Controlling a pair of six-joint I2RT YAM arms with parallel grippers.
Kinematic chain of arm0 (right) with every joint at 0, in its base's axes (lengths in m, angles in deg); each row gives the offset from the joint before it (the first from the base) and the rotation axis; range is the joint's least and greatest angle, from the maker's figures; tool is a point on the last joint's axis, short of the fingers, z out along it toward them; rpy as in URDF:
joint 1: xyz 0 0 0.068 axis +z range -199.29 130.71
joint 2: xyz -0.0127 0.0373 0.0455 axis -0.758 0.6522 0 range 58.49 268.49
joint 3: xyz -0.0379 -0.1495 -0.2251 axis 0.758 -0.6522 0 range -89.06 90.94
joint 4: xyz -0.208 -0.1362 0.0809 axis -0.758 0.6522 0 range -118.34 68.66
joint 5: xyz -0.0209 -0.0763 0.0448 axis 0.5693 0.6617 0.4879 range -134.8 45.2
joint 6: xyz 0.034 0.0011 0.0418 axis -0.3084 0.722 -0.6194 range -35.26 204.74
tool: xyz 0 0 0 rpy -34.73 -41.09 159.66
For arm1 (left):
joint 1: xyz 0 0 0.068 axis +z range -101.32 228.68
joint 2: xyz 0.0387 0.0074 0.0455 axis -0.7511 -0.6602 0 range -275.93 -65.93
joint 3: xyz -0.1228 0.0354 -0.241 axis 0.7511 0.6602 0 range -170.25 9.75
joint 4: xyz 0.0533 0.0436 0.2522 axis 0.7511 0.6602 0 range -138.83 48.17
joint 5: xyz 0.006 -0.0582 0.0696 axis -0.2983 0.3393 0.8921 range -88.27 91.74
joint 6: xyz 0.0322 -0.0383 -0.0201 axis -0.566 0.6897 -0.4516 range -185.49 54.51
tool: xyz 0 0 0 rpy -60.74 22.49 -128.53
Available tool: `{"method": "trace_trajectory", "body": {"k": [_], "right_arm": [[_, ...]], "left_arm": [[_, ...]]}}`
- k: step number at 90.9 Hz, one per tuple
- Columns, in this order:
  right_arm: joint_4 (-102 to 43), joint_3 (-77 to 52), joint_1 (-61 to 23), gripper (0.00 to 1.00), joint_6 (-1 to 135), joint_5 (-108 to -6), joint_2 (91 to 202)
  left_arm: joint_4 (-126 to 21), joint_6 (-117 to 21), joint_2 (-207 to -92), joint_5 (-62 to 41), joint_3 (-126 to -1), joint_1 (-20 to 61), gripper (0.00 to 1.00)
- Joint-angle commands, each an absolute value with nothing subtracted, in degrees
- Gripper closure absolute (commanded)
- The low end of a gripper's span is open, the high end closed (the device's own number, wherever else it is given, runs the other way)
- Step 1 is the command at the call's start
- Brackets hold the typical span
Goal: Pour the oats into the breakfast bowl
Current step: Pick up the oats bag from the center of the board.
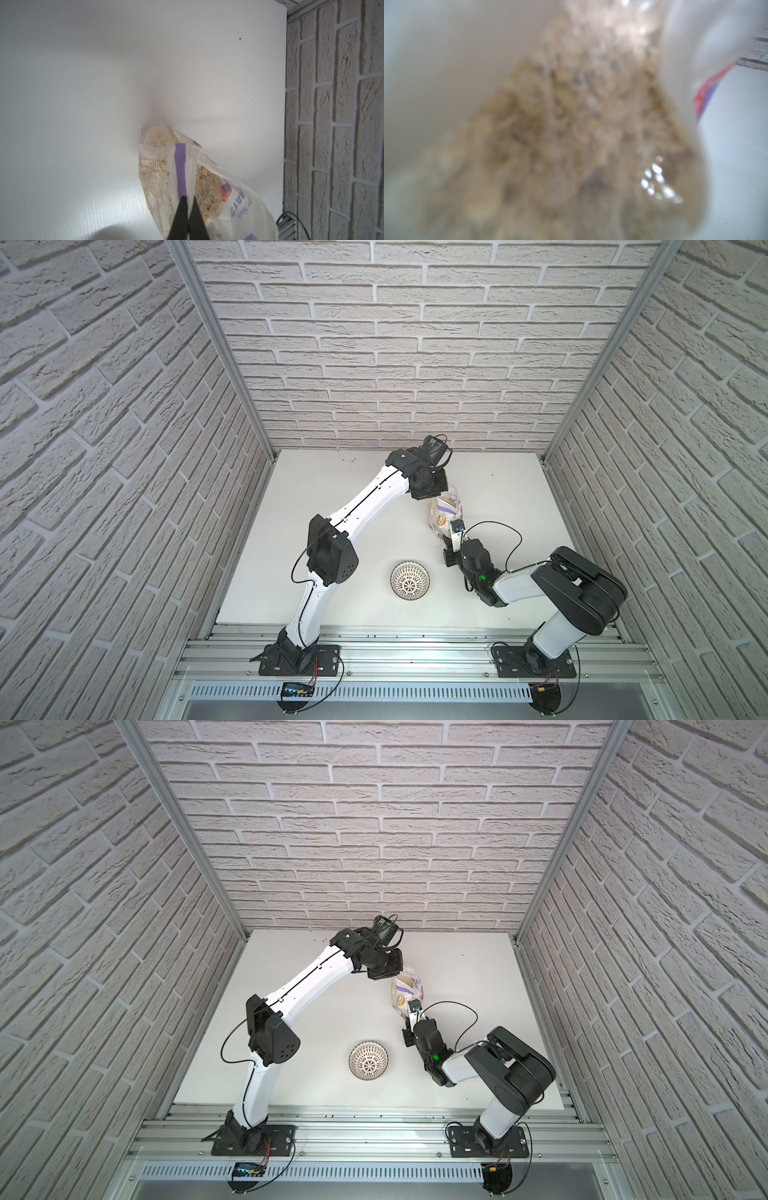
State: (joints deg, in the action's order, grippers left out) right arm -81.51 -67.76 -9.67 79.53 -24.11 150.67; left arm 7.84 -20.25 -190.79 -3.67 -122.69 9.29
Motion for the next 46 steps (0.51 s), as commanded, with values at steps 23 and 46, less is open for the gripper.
{"method": "trace_trajectory", "body": {"k": [23,46], "right_arm": [[-67.16,-65.15,-9.14,0.97,81.22,-22.58,133.47],[-52.26,-63.44,-7.70,0.97,84.69,-23.29,120.03]], "left_arm": [[3.02,-25.01,-179.70,-2.79,-116.14,10.22,0.45],[-4.18,-25.22,-166.67,3.53,-99.04,10.85,0.33]]}}
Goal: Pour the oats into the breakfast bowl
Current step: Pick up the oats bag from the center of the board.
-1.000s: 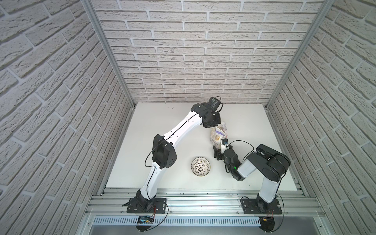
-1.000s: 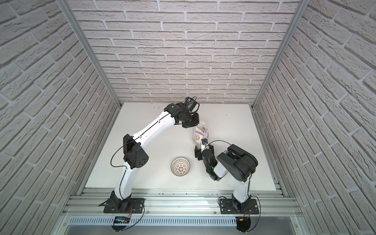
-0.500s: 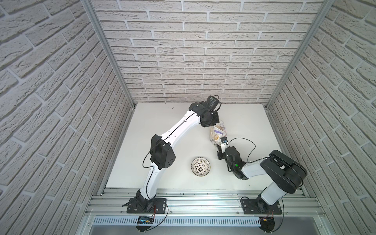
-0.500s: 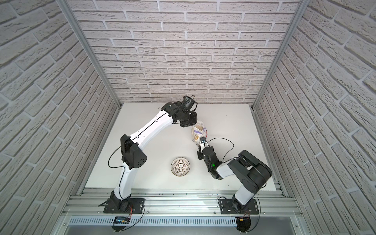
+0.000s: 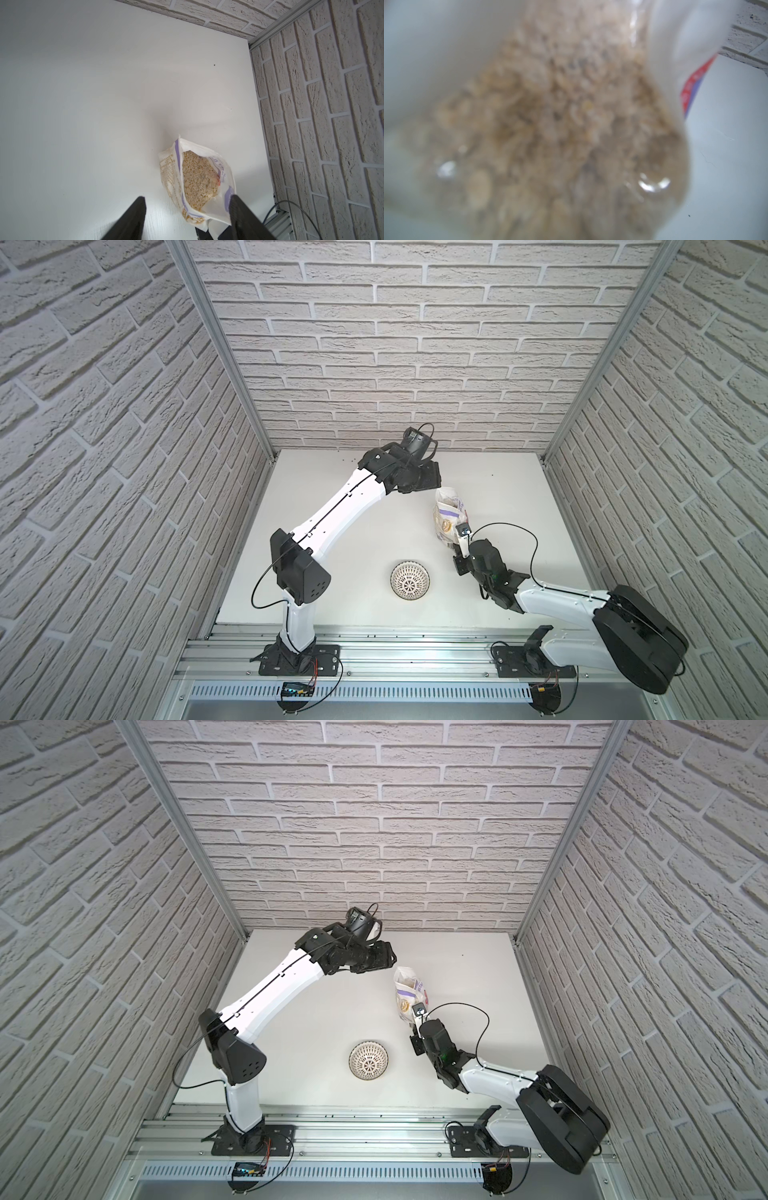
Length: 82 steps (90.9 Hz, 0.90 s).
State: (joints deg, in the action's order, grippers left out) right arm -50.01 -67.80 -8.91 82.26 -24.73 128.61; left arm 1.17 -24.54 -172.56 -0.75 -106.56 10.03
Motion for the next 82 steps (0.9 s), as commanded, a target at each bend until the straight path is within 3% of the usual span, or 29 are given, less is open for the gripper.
{"method": "trace_trajectory", "body": {"k": [1,37,82], "right_arm": [[-51.55,-63.37,-7.62,0.97,84.85,-23.41,119.23],[-29.03,-58.44,-1.78,0.97,91.49,-23.00,102.53],[-3.11,-43.00,3.24,0.97,99.26,-12.48,105.28]], "left_arm": [[-4.75,-25.09,-166.01,3.78,-98.13,10.92,0.33],[-15.34,-19.64,-146.36,7.74,-74.01,11.40,0.34],[-23.87,-13.04,-129.76,10.67,-52.51,11.44,0.33]]}}
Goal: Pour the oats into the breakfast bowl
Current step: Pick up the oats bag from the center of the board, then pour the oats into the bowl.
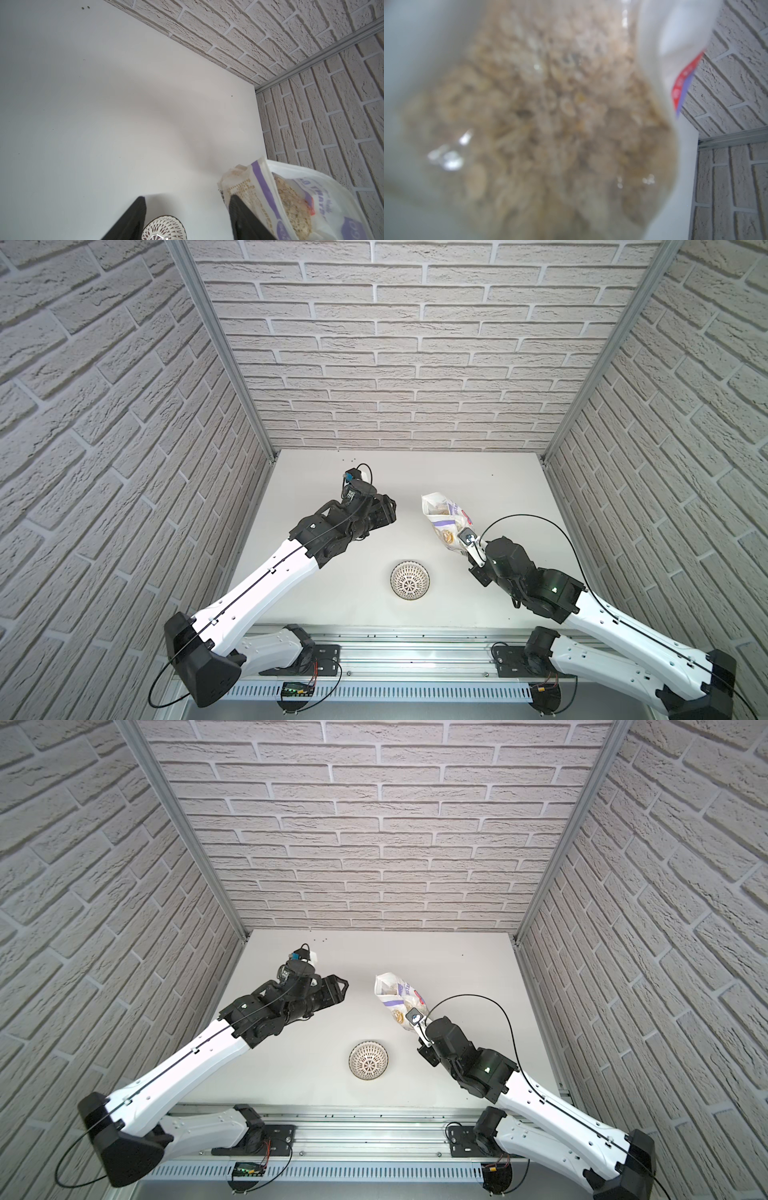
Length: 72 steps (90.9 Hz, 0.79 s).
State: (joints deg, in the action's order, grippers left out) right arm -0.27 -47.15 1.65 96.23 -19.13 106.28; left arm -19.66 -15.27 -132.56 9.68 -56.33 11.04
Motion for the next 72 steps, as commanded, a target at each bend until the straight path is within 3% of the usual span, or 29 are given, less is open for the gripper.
{"method": "trace_trajectory", "body": {"k": [1,47,72], "right_arm": [[-2.54,-42.96,3.43,0.97,99.38,-12.29,105.30],[6.57,-47.49,15.45,0.97,104.08,1.25,108.76],[7.94,-49.59,19.50,0.97,107.16,6.09,109.56]], "left_arm": [[-24.00,-12.94,-129.49,10.68,-52.14,11.43,0.34],[-29.36,-6.83,-121.06,6.23,-38.59,10.13,0.36],[-34.49,-3.72,-123.31,4.12,-35.12,7.21,0.36]]}}
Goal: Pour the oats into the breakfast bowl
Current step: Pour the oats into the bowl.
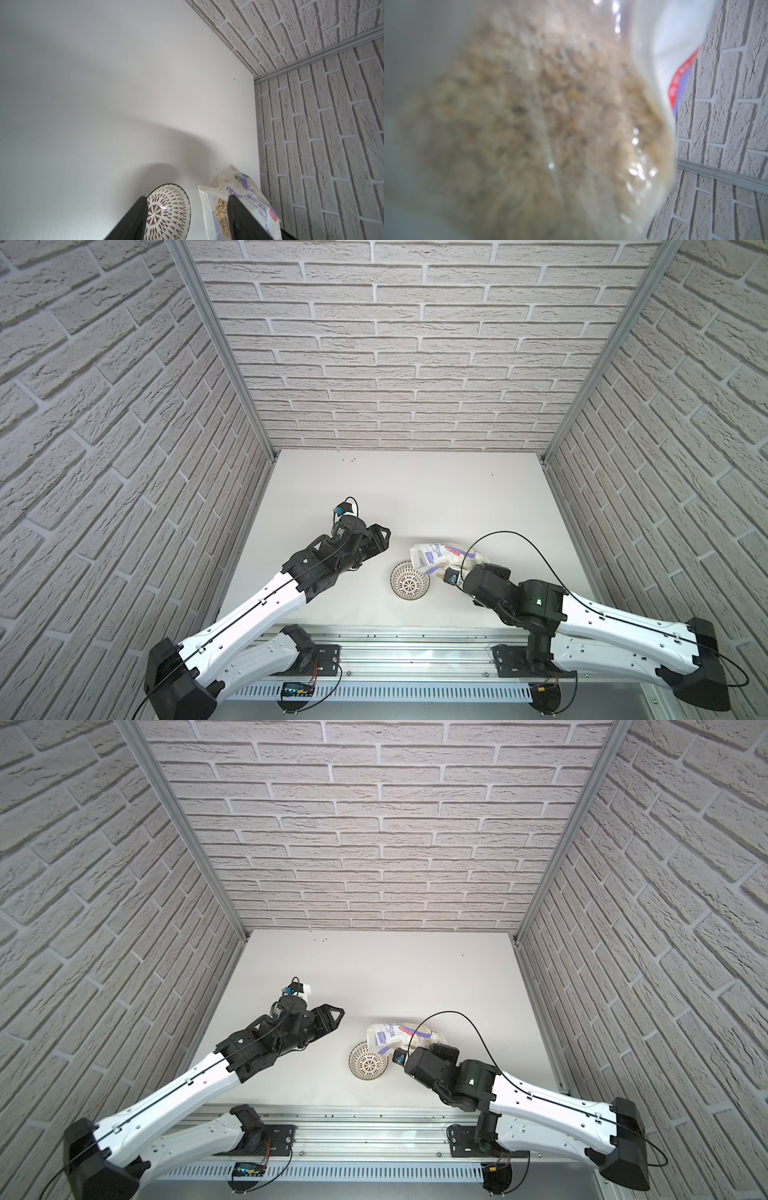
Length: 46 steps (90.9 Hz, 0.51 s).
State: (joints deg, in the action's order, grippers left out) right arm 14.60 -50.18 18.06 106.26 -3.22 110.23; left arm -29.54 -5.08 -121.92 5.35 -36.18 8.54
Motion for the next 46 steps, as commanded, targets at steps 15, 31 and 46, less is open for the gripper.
{"method": "trace_trajectory", "body": {"k": [15,31,46], "right_arm": [[8.11,-50.86,21.10,0.97,108.64,8.68,110.43],[6.92,-51.56,22.26,0.97,111.13,12.20,109.73],[4.29,-52.46,23.35,0.97,116.54,16.12,111.37]], "left_arm": [[-39.54,-3.68,-124.96,4.96,-33.47,4.34,0.36],[-40.96,-2.36,-126.34,6.48,-33.06,2.32,0.35],[-41.07,-1.80,-127.24,7.09,-32.64,1.63,0.32]]}}
